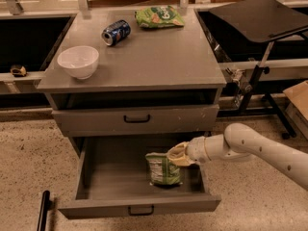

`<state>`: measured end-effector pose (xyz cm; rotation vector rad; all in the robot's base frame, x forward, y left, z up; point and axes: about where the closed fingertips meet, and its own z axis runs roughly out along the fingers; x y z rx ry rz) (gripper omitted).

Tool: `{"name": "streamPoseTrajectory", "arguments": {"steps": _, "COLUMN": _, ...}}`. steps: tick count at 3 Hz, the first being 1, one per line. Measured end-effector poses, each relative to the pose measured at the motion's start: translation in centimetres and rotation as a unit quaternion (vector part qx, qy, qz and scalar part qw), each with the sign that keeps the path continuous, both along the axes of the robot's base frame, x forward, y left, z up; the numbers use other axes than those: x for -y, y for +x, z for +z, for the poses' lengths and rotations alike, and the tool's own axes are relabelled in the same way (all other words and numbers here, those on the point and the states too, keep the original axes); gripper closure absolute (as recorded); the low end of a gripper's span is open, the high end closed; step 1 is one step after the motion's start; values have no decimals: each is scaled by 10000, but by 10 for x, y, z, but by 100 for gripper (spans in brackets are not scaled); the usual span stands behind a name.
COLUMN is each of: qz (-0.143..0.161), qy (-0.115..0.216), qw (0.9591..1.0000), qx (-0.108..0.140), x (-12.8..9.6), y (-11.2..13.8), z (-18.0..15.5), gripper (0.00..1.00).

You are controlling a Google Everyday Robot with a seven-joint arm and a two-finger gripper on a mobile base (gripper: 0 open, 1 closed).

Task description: Place green jalapeno chip bag into middle drawer

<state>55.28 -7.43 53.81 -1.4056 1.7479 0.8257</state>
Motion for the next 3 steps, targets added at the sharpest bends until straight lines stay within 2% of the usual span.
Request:
{"name": "streamPoseTrajectory", "arguments": {"steps": 1, "qz": 0, "qy": 0, "qw": 10000, "qx": 0, "x": 0, "y": 0, "z": 0, "gripper": 12}}
{"name": "streamPoseTrajectory", "arguments": {"steps": 2, "qz": 1, "qy": 0, "qw": 10000, "qx": 0, "x": 0, "y": 0, "z": 0, "gripper": 0}}
{"name": "streamPoseTrajectory", "arguments": {"steps": 3, "qz": 1, "qy": 1, "qw": 10000, "qx": -1, "x": 0, "y": 0, "z": 0, "gripper": 0}}
